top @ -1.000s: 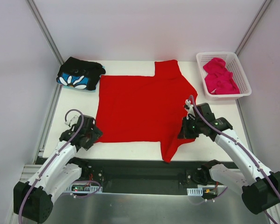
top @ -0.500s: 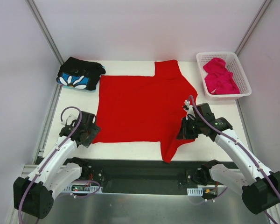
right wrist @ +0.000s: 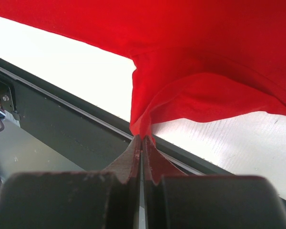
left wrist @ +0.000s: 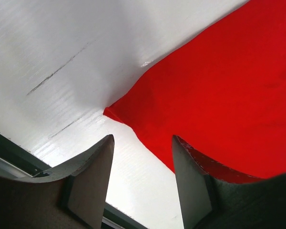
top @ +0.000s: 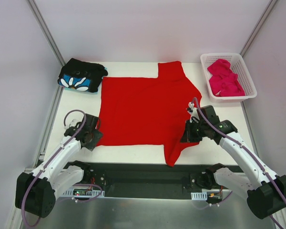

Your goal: Fold and stack the t-shirts

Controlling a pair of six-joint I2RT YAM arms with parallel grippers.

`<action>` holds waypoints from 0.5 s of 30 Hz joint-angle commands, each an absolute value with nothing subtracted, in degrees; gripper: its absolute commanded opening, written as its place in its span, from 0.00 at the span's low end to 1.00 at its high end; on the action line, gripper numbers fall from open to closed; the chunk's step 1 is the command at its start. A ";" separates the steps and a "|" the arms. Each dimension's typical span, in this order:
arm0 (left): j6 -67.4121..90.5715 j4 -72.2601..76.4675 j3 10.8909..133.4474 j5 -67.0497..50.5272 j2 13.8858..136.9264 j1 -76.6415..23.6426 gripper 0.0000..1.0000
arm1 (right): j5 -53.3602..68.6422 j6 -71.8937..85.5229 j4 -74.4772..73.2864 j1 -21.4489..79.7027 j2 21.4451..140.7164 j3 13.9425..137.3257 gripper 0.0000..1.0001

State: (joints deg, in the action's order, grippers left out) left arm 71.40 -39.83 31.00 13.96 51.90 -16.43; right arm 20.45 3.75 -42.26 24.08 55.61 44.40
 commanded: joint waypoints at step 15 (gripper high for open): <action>72.51 -33.93 28.31 12.92 58.54 -15.21 0.47 | 21.36 3.08 -42.36 23.20 54.84 45.35 0.01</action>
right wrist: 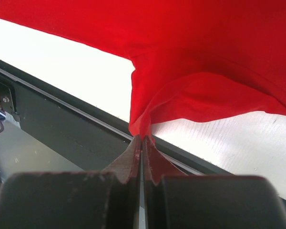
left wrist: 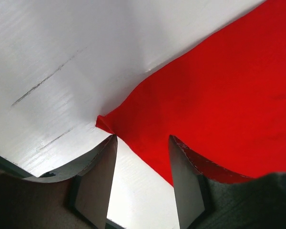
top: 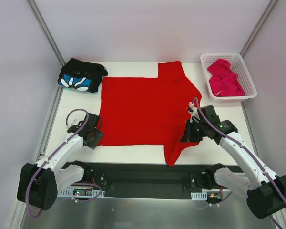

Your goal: Fold and stack the t-shirts

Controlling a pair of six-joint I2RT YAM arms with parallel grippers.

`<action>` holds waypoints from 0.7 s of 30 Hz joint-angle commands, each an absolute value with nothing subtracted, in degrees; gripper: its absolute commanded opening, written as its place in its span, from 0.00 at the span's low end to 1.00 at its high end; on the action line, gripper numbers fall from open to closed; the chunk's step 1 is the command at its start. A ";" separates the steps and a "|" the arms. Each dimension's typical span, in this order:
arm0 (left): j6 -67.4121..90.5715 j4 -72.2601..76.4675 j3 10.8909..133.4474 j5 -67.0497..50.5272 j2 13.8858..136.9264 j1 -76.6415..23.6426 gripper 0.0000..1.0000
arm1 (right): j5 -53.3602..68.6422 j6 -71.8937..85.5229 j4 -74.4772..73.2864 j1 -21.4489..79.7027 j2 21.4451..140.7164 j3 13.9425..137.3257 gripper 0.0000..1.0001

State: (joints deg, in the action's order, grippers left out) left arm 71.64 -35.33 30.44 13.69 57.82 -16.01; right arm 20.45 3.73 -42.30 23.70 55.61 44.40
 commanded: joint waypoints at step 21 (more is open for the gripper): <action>67.42 -33.05 26.19 11.17 56.52 -10.90 0.00 | 20.74 3.08 -42.54 22.59 56.60 46.49 0.01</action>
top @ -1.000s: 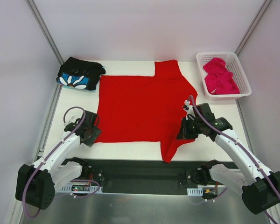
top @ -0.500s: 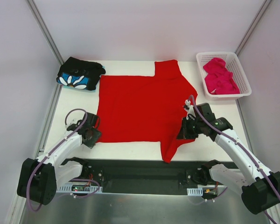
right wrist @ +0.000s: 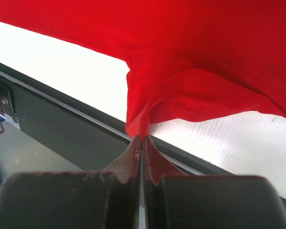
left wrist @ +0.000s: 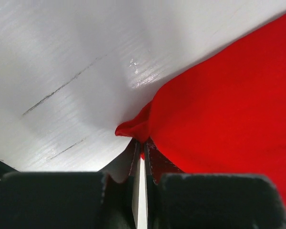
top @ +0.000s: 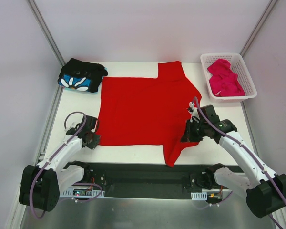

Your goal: Fold and stack the t-shirts

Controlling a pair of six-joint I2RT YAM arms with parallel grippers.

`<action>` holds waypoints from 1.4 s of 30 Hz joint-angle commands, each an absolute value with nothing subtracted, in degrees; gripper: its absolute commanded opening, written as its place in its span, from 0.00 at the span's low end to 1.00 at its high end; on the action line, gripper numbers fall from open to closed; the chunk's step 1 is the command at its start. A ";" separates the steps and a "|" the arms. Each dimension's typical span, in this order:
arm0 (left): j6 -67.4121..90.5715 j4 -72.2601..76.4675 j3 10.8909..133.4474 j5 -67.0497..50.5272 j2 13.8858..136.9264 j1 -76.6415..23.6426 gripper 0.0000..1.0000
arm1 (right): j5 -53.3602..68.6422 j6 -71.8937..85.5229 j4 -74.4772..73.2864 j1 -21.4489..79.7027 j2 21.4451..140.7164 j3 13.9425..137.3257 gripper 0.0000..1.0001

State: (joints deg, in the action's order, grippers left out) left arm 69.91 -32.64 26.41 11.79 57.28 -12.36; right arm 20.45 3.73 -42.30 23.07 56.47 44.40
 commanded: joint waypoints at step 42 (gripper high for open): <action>35.68 -49.13 51.15 8.44 57.21 -11.60 0.00 | -4.22 0.97 -51.07 11.16 63.28 62.40 0.01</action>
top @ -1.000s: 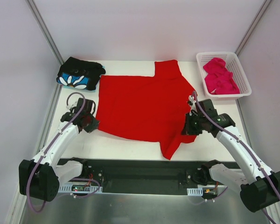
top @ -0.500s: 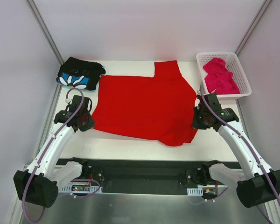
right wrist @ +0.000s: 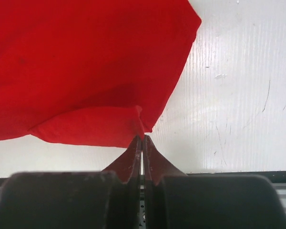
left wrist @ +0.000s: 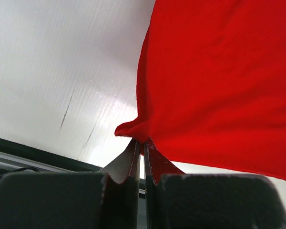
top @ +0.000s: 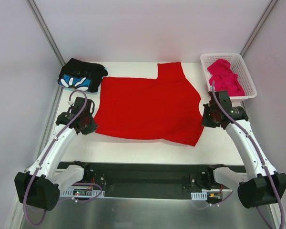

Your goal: Fold and stack the t-shirts

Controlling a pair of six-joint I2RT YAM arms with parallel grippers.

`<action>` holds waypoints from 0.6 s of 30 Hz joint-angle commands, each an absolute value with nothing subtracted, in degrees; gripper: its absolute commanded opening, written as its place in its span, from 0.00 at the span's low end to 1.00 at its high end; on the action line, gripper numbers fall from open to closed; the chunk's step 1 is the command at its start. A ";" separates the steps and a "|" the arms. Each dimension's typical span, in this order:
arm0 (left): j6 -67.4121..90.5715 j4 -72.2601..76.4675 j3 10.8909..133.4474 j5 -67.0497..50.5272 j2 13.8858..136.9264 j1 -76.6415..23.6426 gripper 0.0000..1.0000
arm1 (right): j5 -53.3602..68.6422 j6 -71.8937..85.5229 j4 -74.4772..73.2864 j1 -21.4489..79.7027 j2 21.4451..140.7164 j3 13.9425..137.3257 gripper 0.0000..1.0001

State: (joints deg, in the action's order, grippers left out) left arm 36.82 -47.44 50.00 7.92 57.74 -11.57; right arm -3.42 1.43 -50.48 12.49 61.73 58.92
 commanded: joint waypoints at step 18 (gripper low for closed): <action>35.33 -47.46 54.84 8.79 61.96 -11.60 0.00 | -0.53 1.85 -49.39 7.03 78.31 78.56 0.01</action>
State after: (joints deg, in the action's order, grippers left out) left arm 36.62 -47.13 52.38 7.92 62.26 -11.57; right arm -2.07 1.48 -48.51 7.60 77.76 71.07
